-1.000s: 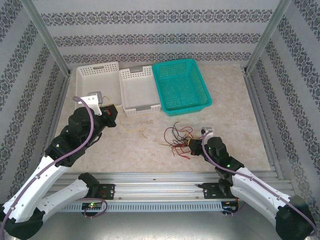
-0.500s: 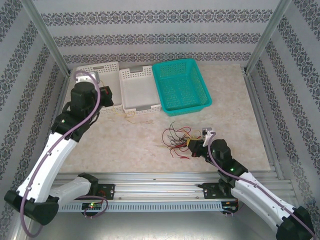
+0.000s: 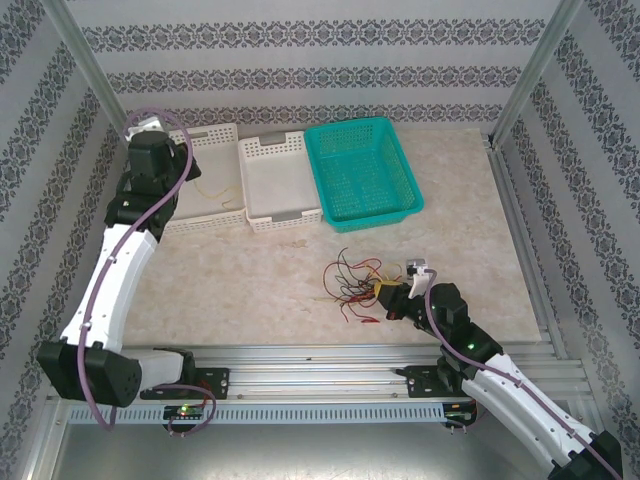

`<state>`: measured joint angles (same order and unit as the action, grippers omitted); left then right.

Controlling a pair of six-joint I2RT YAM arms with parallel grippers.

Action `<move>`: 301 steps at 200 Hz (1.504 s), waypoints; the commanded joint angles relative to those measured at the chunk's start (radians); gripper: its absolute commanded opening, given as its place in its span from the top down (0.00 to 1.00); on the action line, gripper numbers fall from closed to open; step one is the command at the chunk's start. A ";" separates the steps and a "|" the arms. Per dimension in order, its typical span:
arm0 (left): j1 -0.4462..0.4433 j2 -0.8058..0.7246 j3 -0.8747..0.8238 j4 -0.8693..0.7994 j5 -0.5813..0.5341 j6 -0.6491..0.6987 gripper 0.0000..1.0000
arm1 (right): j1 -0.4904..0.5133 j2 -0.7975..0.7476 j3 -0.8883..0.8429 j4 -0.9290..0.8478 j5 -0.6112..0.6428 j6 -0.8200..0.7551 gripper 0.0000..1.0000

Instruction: Untangle the cables

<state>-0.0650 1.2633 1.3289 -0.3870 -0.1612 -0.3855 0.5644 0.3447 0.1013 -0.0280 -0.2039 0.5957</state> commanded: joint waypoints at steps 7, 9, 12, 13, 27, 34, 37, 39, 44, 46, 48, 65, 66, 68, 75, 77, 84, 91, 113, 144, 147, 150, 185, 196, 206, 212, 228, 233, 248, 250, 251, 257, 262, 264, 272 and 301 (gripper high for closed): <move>0.023 0.072 0.036 0.102 -0.089 0.097 1.00 | -0.009 -0.005 -0.005 0.005 -0.031 -0.016 1.00; 0.025 0.078 0.036 0.106 -0.092 0.097 1.00 | -0.009 -0.006 -0.005 0.005 -0.032 -0.016 1.00; 0.030 0.085 0.036 0.111 -0.094 0.097 1.00 | -0.008 -0.006 -0.004 0.003 -0.035 -0.016 1.00; 0.031 0.088 0.036 0.112 -0.095 0.098 1.00 | -0.008 -0.006 -0.004 0.003 -0.036 -0.016 1.00; 0.046 0.129 0.038 0.137 -0.108 0.101 1.00 | -0.005 -0.009 0.004 -0.006 -0.050 -0.014 1.00; 0.050 0.154 0.038 0.148 -0.117 0.106 1.00 | -0.002 -0.011 0.010 -0.014 -0.054 -0.014 1.00; 0.052 0.167 0.039 0.152 -0.121 0.109 1.00 | -0.001 -0.012 0.012 -0.016 -0.055 -0.013 1.00; 0.053 0.175 0.039 0.154 -0.122 0.110 1.00 | 0.001 -0.012 0.013 -0.019 -0.055 -0.014 1.00; 0.055 0.196 0.042 0.159 -0.128 0.115 1.00 | 0.004 -0.013 0.018 -0.024 -0.057 -0.014 1.00; 0.056 0.202 0.042 0.161 -0.130 0.116 1.00 | 0.005 -0.014 0.019 -0.027 -0.058 -0.014 1.00; 0.056 0.212 0.043 0.162 -0.131 0.118 1.00 | 0.006 -0.015 0.021 -0.028 -0.058 -0.014 1.00; 0.062 0.293 0.060 0.162 -0.153 0.125 1.00 | 0.019 -0.016 0.037 -0.041 -0.061 -0.019 1.00; 0.062 0.298 0.061 0.161 -0.153 0.125 1.00 | 0.019 -0.016 0.038 -0.043 -0.061 -0.020 1.00; 0.063 0.307 0.064 0.159 -0.154 0.124 1.00 | 0.021 -0.016 0.040 -0.044 -0.061 -0.019 1.00; 0.065 0.340 0.075 0.154 -0.156 0.122 1.00 | 0.027 -0.017 0.046 -0.047 -0.061 -0.021 1.00; 0.065 0.350 0.078 0.152 -0.156 0.120 1.00 | 0.028 -0.017 0.047 -0.049 -0.061 -0.023 1.00; 0.066 0.382 0.091 0.146 -0.156 0.120 1.00 | 0.035 -0.016 0.052 -0.053 -0.060 -0.024 1.00; 0.067 0.415 0.108 0.137 -0.155 0.119 1.00 | 0.040 -0.015 0.057 -0.057 -0.060 -0.026 1.00; 0.067 0.501 0.157 0.114 -0.142 0.104 1.00 | 0.056 -0.013 0.069 -0.067 -0.065 -0.030 1.00; 0.066 0.596 0.219 0.052 -0.095 0.081 0.87 | 0.080 -0.012 0.075 -0.069 -0.057 -0.027 1.00; 0.065 0.601 0.221 0.047 -0.088 0.081 0.83 | 0.081 -0.012 0.075 -0.068 -0.054 -0.027 1.00; 0.066 0.605 0.222 0.043 -0.080 0.080 0.81 | 0.083 -0.012 0.075 -0.068 -0.053 -0.028 1.00; 0.065 0.585 0.214 0.017 -0.015 0.068 0.50 | 0.091 0.010 0.084 -0.035 -0.046 -0.026 1.00; 0.065 0.564 0.214 0.006 0.013 0.064 0.45 | 0.090 0.028 0.088 -0.016 -0.046 -0.023 1.00; 0.065 0.542 0.214 -0.004 0.041 0.059 0.40 | 0.090 0.046 0.091 0.001 -0.050 -0.022 1.00; 0.065 0.528 0.214 -0.013 0.058 0.054 0.36 | 0.091 0.056 0.094 0.011 -0.051 -0.020 1.00; 0.065 0.490 0.214 -0.039 0.112 0.034 0.24 | 0.091 0.079 0.099 0.036 -0.049 -0.015 1.00; 0.065 0.475 0.212 -0.051 0.127 0.025 0.23 | 0.091 0.086 0.102 0.039 -0.047 -0.014 1.00; 0.065 0.423 0.197 -0.077 0.177 -0.003 0.22 | 0.090 0.105 0.113 0.053 -0.042 -0.014 1.00; 0.064 0.418 0.192 -0.080 0.184 -0.008 0.22 | 0.090 0.107 0.114 0.054 -0.041 -0.014 1.00; 0.064 0.412 0.191 -0.081 0.186 -0.011 0.22 | 0.090 0.108 0.116 0.055 -0.041 -0.014 1.00; 0.062 0.382 0.176 -0.085 0.207 -0.027 0.21 | 0.090 0.117 0.121 0.061 -0.042 -0.014 1.00; 0.062 0.357 0.159 -0.085 0.230 -0.041 0.21 | 0.090 0.125 0.126 0.066 -0.043 -0.014 1.00; 0.061 0.346 0.152 -0.084 0.239 -0.047 0.21 | 0.089 0.128 0.128 0.069 -0.044 -0.015 1.00; 0.055 0.305 0.122 -0.084 0.278 -0.072 0.21 | 0.089 0.140 0.137 0.079 -0.050 -0.015 1.00; 0.019 0.189 0.035 -0.125 0.455 -0.179 0.21 | 0.084 0.196 0.167 0.134 -0.098 -0.013 1.00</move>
<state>-0.0177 1.5261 1.4307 -0.4393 0.1017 -0.4465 0.6441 0.5114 0.2150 0.0048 -0.2539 0.5804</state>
